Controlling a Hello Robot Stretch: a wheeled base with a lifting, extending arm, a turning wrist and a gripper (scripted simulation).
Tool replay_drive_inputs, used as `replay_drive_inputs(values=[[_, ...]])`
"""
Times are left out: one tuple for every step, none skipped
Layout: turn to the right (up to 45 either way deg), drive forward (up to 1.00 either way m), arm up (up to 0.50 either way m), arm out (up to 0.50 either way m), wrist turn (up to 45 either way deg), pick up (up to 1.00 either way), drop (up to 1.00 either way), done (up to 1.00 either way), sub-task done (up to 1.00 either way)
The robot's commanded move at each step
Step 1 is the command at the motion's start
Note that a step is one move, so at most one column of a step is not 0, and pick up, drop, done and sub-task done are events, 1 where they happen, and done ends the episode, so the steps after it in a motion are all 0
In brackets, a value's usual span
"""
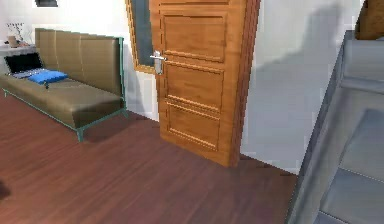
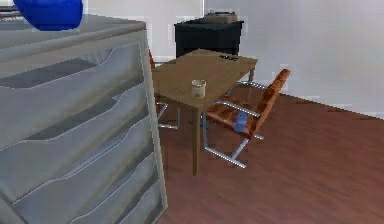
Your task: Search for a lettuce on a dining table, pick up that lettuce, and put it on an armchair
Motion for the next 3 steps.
replay_drive_inputs(values=[[-9.0,0.0,0.0,0.0,0.0,0.0,0.0,0.0,0.0],[0.0,0.4,0.0,0.0,0.0,0.0,0.0,0.0,0.0],[-45.0,0.0,0.0,0.0,0.0,0.0,0.0,0.0,0.0]])
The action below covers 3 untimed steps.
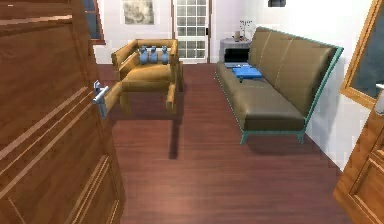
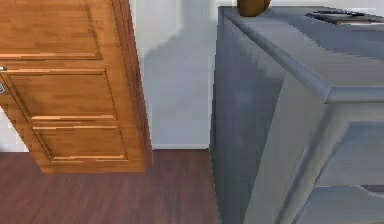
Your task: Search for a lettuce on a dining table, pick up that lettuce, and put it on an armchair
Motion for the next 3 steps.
replay_drive_inputs(values=[[-6.0,0.0,0.0,0.0,0.0,0.0,0.0,0.0,0.0],[0.0,0.9,0.0,0.0,0.0,0.0,0.0,0.0,0.0],[9.0,0.0,0.0,0.0,0.0,0.0,0.0,0.0,0.0]])
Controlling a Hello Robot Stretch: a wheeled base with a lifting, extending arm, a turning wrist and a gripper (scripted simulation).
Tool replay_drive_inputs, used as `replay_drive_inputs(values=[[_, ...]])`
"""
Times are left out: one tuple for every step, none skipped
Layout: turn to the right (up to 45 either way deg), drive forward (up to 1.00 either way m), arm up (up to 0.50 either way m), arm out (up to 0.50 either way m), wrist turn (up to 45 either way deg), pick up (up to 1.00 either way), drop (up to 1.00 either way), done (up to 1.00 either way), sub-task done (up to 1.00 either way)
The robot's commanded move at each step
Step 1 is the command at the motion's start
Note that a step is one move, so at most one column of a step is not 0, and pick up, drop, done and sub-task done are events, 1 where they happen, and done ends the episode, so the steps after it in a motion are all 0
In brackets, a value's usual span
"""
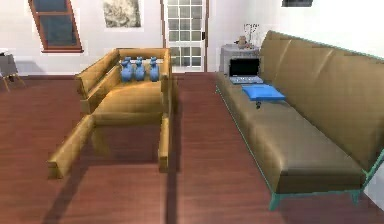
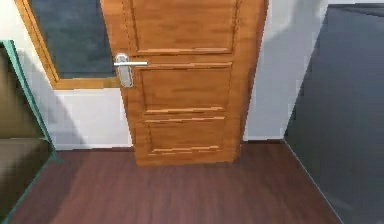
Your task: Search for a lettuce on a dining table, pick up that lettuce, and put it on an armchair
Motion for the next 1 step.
replay_drive_inputs(values=[[0.0,0.75,0.0,0.0,0.0,0.0,0.0,0.0,0.0]])
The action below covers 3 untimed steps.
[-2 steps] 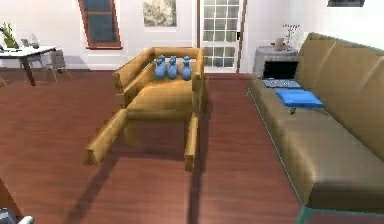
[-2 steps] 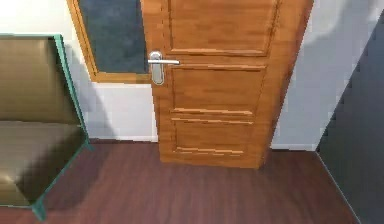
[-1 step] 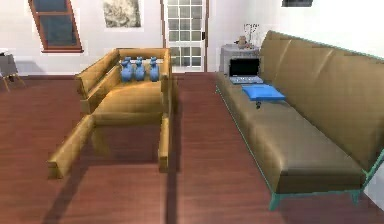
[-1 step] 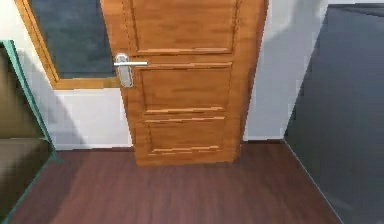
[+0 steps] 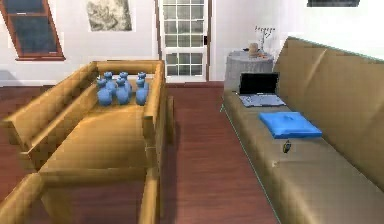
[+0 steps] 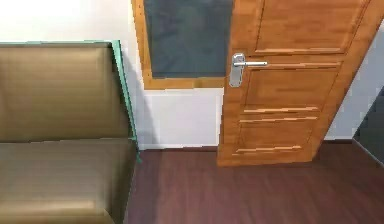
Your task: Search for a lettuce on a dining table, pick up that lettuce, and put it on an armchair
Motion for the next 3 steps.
replay_drive_inputs(values=[[-45.0,0.0,0.0,0.0,0.0,0.0,0.0,0.0,0.0],[-42.0,0.0,0.0,0.0,0.0,0.0,0.0,0.0,0.0],[0.0,0.25,0.0,0.0,0.0,0.0,0.0,0.0,0.0]])
